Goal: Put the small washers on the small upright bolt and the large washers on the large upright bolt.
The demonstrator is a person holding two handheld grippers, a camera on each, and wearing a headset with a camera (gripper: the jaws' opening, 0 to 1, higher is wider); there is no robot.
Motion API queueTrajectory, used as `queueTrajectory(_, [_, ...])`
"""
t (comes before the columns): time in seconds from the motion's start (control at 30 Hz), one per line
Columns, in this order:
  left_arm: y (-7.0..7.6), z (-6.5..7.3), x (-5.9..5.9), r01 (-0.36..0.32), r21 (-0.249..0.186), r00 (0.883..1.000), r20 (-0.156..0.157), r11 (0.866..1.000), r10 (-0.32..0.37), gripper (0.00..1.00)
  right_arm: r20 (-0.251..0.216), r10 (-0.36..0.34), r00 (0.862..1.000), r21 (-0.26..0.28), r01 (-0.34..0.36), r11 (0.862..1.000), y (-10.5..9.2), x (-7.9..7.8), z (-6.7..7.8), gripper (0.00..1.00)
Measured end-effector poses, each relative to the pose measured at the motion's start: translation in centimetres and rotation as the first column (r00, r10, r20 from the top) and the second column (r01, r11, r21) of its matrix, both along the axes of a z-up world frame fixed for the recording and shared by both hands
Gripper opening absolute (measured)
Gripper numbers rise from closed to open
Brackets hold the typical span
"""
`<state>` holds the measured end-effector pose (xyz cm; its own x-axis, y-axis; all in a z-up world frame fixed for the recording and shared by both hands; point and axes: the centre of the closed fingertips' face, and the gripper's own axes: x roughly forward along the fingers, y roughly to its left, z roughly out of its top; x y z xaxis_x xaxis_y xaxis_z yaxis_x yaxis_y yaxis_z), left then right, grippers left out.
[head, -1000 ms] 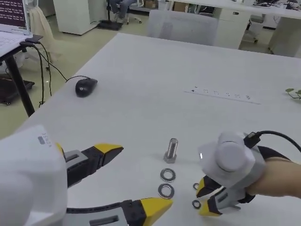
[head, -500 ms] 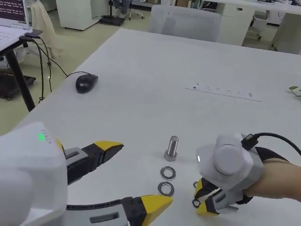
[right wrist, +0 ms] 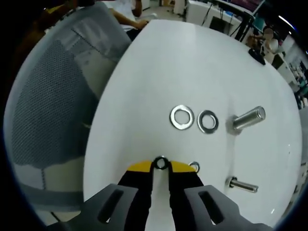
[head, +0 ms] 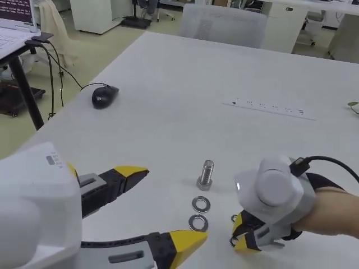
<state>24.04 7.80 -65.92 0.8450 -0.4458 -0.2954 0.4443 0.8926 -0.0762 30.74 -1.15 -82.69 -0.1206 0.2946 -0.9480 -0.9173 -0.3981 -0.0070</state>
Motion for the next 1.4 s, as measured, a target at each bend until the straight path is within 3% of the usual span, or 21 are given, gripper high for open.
queueTrajectory(0.47, [0.0,0.1,-0.3,0.003,0.003,1.0,0.0,1.0,-0.003,0.66,0.025,0.006,1.0,-0.012,-0.006,1.0,-0.4,0.4,0.2,0.12])
queueTrajectory(0.53, [0.1,0.0,-0.3,0.004,0.005,1.0,-0.002,1.0,-0.004,0.66,0.022,-0.021,1.0,-0.001,0.021,1.0,-0.8,1.0,1.0,0.12])
queueTrajectory(0.77, [-0.2,-0.1,-0.1,0.012,0.003,1.0,-0.004,1.0,-0.012,0.66,0.079,-0.073,0.994,0.02,0.072,0.997,-2.1,4.4,4.0,0.12])
queueTrajectory(1.07, [-0.3,0.0,0.1,0.016,0.0,1.0,-0.004,1.0,-0.016,0.66,0.139,-0.11,0.984,0.057,0.103,0.993,-1.8,7.7,6.8,0.12])
queueTrajectory(1.4, [0.1,0.0,0.4,0.004,-0.002,1.0,-0.005,1.0,-0.004,0.66,0.182,-0.105,0.978,0.07,0.094,0.993,-0.8,9.6,7.9,0.12])
